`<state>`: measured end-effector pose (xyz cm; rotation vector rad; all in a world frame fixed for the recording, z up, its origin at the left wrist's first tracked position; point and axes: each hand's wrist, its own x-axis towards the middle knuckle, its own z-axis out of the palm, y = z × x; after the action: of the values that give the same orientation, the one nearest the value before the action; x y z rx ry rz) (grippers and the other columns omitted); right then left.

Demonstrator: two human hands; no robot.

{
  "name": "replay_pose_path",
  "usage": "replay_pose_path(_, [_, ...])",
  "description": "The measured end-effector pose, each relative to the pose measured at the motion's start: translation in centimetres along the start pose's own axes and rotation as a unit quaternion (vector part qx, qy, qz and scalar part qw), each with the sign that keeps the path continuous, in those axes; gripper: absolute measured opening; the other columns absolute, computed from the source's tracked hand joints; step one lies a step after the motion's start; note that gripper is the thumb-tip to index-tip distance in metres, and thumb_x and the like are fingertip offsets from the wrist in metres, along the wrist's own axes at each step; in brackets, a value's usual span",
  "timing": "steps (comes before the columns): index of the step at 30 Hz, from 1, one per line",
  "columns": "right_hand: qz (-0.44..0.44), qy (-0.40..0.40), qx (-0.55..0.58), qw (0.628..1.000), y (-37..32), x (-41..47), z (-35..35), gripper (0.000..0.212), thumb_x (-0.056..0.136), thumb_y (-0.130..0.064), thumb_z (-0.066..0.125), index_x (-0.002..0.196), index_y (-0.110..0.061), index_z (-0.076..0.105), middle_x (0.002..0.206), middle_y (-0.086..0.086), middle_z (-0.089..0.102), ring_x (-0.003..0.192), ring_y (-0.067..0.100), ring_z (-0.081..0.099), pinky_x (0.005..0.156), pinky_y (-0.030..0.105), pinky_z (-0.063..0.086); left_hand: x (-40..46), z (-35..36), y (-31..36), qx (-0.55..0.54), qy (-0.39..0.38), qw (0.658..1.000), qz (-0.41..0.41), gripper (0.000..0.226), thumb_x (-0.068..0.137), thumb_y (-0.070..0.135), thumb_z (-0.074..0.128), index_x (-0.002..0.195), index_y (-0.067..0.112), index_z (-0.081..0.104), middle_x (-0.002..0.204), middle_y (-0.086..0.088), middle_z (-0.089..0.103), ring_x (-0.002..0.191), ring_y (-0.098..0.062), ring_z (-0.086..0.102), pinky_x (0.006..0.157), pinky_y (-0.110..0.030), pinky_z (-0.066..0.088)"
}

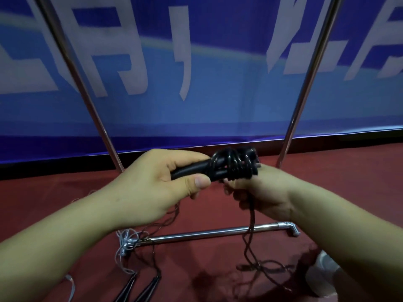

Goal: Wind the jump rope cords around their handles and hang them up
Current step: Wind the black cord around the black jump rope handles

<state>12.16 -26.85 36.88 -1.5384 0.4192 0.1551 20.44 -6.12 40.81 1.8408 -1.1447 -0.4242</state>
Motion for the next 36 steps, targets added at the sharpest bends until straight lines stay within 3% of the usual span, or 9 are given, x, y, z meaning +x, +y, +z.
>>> replay_pose_path(5, [-0.017,0.047,-0.041,0.998,0.4,-0.1,1.5,0.018,0.095,-0.026,0.066,0.088,-0.013,0.076,0.078,0.000,0.061,0.054,0.008,0.045,0.048,0.023,0.037,0.3,-0.1,-1.0,0.001,0.098,0.995,-0.027,0.017,0.089,0.047,0.066,0.105,0.044,0.073,0.066,0.004,0.067,0.050,-0.003,0.049,0.050,-0.017,0.039])
replay_pose_path(9, [-0.058,0.036,-0.098,0.993,0.6,-0.8,2.8,0.013,0.097,-0.019,0.062,0.105,-0.018,0.073,0.082,0.003,0.066,0.058,0.008,0.054,0.053,0.024,0.047,0.8,-0.2,-2.6,0.032,0.140,0.987,-0.072,0.011,0.094,0.033,0.064,0.098,0.040,0.072,0.068,0.000,0.068,0.054,-0.015,0.052,0.052,-0.031,0.042])
replay_pose_path(12, [-0.039,-0.026,-0.093,0.995,0.8,-1.7,3.8,0.030,0.097,-0.011,0.061,0.118,-0.032,0.064,0.086,0.008,0.064,0.062,0.012,0.057,0.059,0.025,0.052,1.0,-0.5,-4.2,0.125,0.149,0.975,-0.107,0.013,0.095,0.034,0.066,0.095,0.047,0.067,0.074,-0.001,0.072,0.057,-0.014,0.061,0.058,-0.038,0.051])
replay_pose_path(15, [-0.020,-0.053,-0.098,0.994,0.5,-2.5,4.2,0.029,0.098,-0.008,0.058,0.101,-0.037,0.062,0.084,0.005,0.063,0.060,0.012,0.054,0.058,0.024,0.051,0.9,-0.8,-6.0,0.202,0.130,0.961,-0.137,0.010,0.093,0.045,0.064,0.100,0.051,0.065,0.073,0.005,0.072,0.063,-0.013,0.067,0.067,-0.043,0.057])
replay_pose_path(21, [0.013,-0.048,-0.120,0.992,0.5,-2.4,3.9,0.011,0.097,-0.010,0.057,0.098,-0.007,0.068,0.079,0.002,0.069,0.056,0.012,0.051,0.056,0.026,0.049,0.9,-0.6,-7.4,0.253,0.103,0.945,-0.180,0.008,0.092,0.051,0.063,0.098,0.055,0.062,0.071,0.011,0.069,0.065,-0.010,0.065,0.070,-0.042,0.057])
replay_pose_path(26, [0.011,-0.025,-0.141,0.990,0.1,-2.3,3.1,0.017,0.093,-0.020,0.066,0.076,-0.019,0.068,0.069,-0.004,0.063,0.064,0.010,0.053,0.066,0.026,0.046,1.0,-0.1,-7.3,0.301,0.059,0.933,-0.190,0.023,0.093,0.054,0.059,0.116,0.051,0.061,0.081,0.014,0.070,0.077,-0.008,0.065,0.076,-0.040,0.056])
replay_pose_path(28, [0.003,-0.005,-0.139,0.990,0.0,-2.1,2.7,0.019,0.091,-0.019,0.068,0.072,-0.020,0.066,0.069,-0.002,0.060,0.066,0.013,0.051,0.069,0.029,0.043,1.0,0.1,-6.9,0.323,0.029,0.927,-0.186,0.021,0.094,0.054,0.059,0.114,0.049,0.062,0.077,0.015,0.068,0.073,-0.005,0.062,0.069,-0.033,0.052])
replay_pose_path(32, [-0.015,0.040,-0.148,0.988,-0.2,-1.7,2.0,0.021,0.091,-0.027,0.069,0.071,-0.018,0.068,0.071,0.002,0.057,0.068,0.015,0.048,0.068,0.029,0.039,1.0,0.6,-6.1,0.326,-0.057,0.928,-0.172,0.017,0.094,0.051,0.060,0.110,0.046,0.064,0.075,0.012,0.066,0.069,-0.005,0.062,0.067,-0.034,0.052])
replay_pose_path(36, [-0.036,0.083,-0.152,0.984,0.0,-1.2,1.4,0.025,0.093,-0.032,0.066,0.080,-0.012,0.073,0.074,-0.002,0.069,0.068,0.007,0.055,0.070,0.025,0.040,0.9,0.9,-5.4,0.323,-0.111,0.928,-0.145,0.014,0.095,0.050,0.060,0.108,0.046,0.064,0.068,0.017,0.063,0.062,0.000,0.057,0.061,-0.027,0.046])
